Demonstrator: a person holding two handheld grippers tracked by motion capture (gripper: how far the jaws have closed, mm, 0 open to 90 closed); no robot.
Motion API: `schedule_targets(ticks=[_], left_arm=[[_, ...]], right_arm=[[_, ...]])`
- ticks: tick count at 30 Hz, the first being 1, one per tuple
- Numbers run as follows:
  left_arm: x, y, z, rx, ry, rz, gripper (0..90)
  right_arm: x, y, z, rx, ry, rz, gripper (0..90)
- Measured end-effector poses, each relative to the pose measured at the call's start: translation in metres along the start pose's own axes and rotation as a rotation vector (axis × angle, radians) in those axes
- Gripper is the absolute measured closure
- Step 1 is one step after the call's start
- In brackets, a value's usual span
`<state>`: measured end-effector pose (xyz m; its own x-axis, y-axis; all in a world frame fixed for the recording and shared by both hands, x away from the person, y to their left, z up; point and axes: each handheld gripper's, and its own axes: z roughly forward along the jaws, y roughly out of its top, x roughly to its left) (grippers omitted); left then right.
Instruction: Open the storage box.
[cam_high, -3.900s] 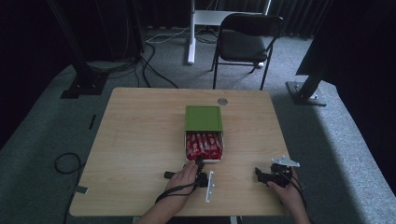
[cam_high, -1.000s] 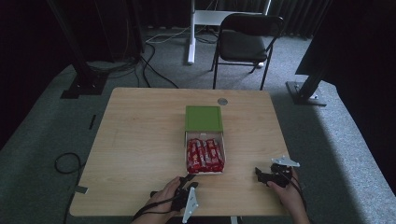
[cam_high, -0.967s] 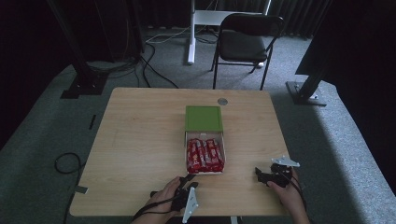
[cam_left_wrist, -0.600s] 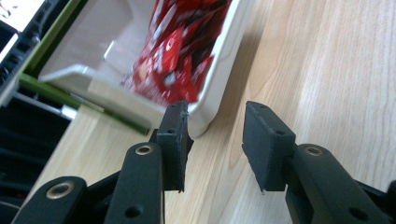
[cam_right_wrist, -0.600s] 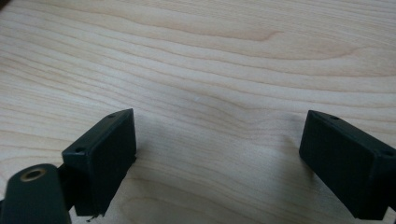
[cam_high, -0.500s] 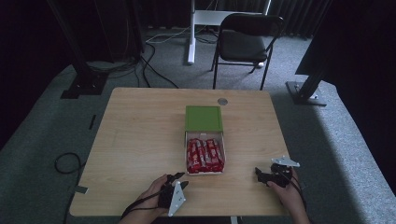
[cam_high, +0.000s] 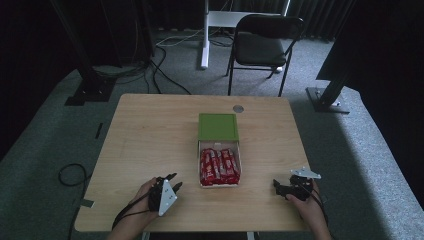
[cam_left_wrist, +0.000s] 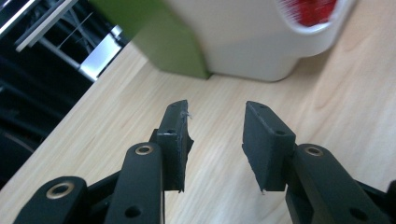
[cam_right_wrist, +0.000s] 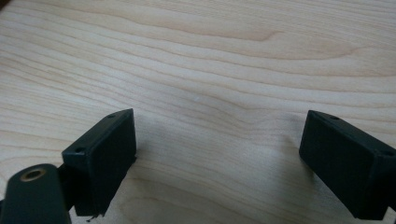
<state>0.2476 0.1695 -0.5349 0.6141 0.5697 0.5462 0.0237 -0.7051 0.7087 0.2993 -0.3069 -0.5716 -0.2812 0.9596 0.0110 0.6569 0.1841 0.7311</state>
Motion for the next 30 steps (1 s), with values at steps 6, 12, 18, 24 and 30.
schedule_targets(ticks=[6,12,18,24,30], left_arm=[[0.017,-0.022,-0.008,0.019,0.039,-0.115,61.9],[0.031,-0.043,-0.015,0.022,0.04,-0.267,55.8],[0.044,-0.058,-0.018,0.037,0.028,-0.428,38.1],[0.054,-0.068,-0.02,0.065,0.065,-0.547,22.9],[0.059,-0.075,-0.021,0.101,0.097,-0.558,14.1]], right_arm=[[0.0,0.0,0.0,0.0,0.0,0.0,10.4],[0.0,0.0,0.0,0.0,0.0,0.0,10.4],[0.0,0.0,0.0,0.0,0.0,0.001,10.4],[0.0,0.0,0.0,0.0,0.0,0.0,10.4],[0.0,0.0,0.0,0.0,0.0,0.0,10.4]])
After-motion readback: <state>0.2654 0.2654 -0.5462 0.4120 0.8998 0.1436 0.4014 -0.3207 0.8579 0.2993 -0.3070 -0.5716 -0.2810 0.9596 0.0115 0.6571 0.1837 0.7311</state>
